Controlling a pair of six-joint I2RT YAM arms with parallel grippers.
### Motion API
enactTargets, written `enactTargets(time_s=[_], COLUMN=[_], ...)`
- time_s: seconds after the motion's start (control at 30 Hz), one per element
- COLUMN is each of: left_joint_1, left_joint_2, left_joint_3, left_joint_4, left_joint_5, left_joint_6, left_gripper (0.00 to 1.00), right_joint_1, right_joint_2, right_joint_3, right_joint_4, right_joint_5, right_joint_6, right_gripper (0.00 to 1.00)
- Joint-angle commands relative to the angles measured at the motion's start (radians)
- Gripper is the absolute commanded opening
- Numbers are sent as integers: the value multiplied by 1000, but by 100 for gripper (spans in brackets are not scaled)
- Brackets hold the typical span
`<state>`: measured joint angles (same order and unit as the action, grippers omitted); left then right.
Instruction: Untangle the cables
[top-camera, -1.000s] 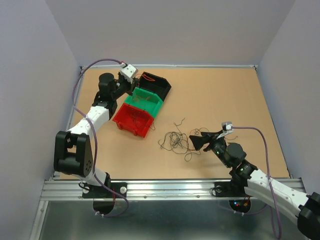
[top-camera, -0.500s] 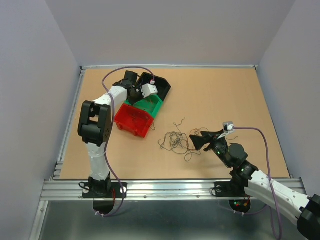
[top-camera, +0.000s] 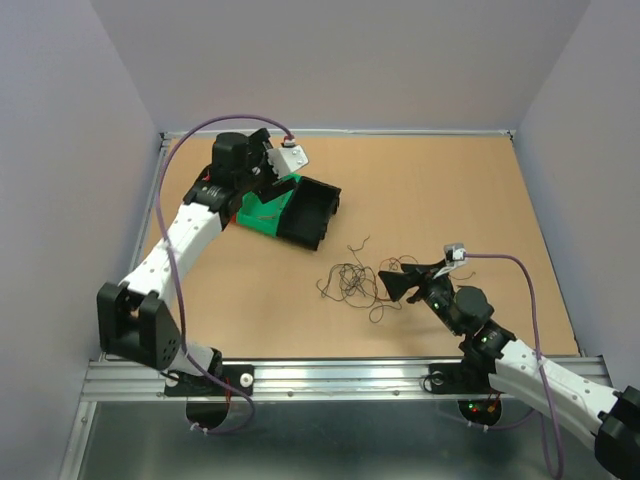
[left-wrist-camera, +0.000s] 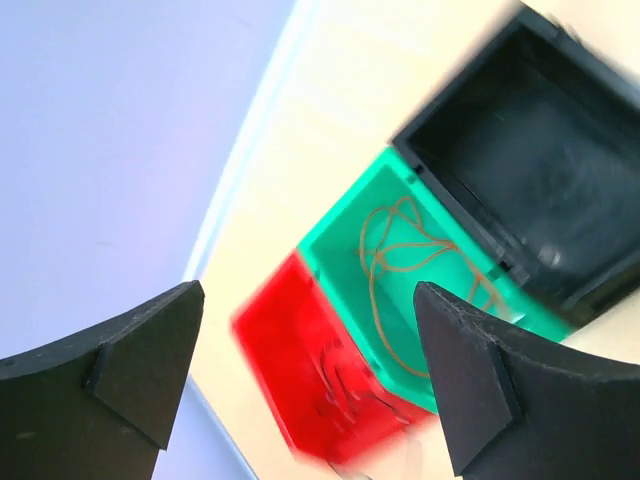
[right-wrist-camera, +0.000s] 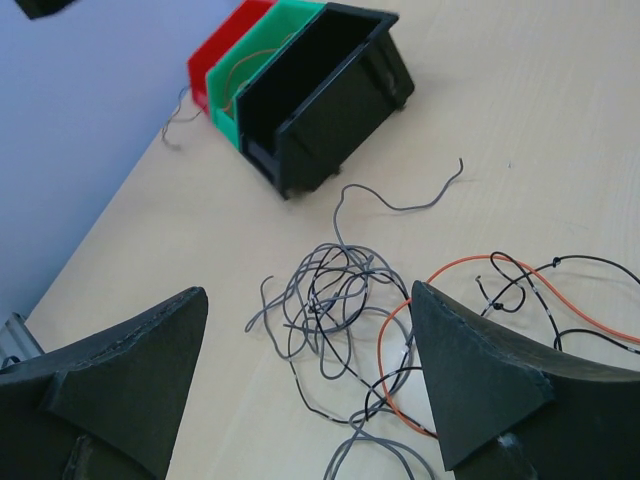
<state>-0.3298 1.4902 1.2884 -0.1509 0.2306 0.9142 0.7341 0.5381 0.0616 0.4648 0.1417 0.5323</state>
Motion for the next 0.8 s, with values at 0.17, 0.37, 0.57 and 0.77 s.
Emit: enactTargets(time_s=[0.17,0.37,0.57,0.77], left_joint_1=[20,51,121,204], left_joint_2=[-343,-271,-214,-87], left_joint_3=[-346,-319,-383,-348], left_joint_4=[453,441,582,564], left_joint_5=[6,28,-26,-45], left_joint_6=[-210,-434,-540,-624], left_gripper=[99,99,98,92], right_joint_1=[2,2,5,53], right_joint_2=[-1,60,344,751], right_joint_3=[-86,-65,121,461], right_joint_4=[51,58,97,66], right_joint_5=[-22,-37,-79,-64], right_joint_6=[11,14,-5,-77], right_gripper=[87,87,83,80])
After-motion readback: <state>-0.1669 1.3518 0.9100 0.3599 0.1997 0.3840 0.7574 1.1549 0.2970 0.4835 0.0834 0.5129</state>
